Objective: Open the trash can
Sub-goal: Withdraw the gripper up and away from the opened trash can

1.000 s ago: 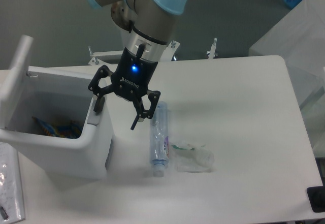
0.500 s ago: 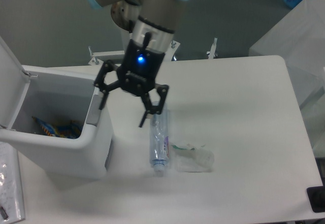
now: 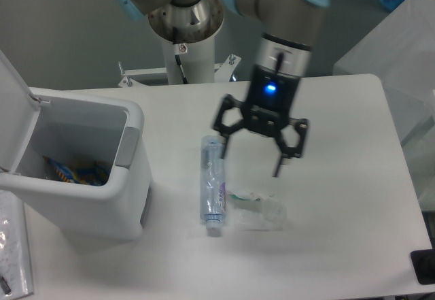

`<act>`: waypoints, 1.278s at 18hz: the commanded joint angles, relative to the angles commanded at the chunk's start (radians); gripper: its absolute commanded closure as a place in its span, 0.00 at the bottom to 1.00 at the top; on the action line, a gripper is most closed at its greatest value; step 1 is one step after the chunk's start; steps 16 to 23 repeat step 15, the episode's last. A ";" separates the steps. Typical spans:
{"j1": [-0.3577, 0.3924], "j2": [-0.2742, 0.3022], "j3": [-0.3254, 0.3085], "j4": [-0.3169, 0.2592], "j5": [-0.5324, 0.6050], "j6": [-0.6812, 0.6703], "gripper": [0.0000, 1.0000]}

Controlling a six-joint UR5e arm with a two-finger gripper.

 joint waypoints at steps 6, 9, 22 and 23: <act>0.031 -0.041 0.002 -0.021 0.146 0.138 0.00; 0.025 -0.041 0.009 -0.110 0.249 0.216 0.00; 0.009 -0.041 -0.005 -0.140 0.306 0.304 0.00; 0.009 -0.041 -0.005 -0.140 0.306 0.304 0.00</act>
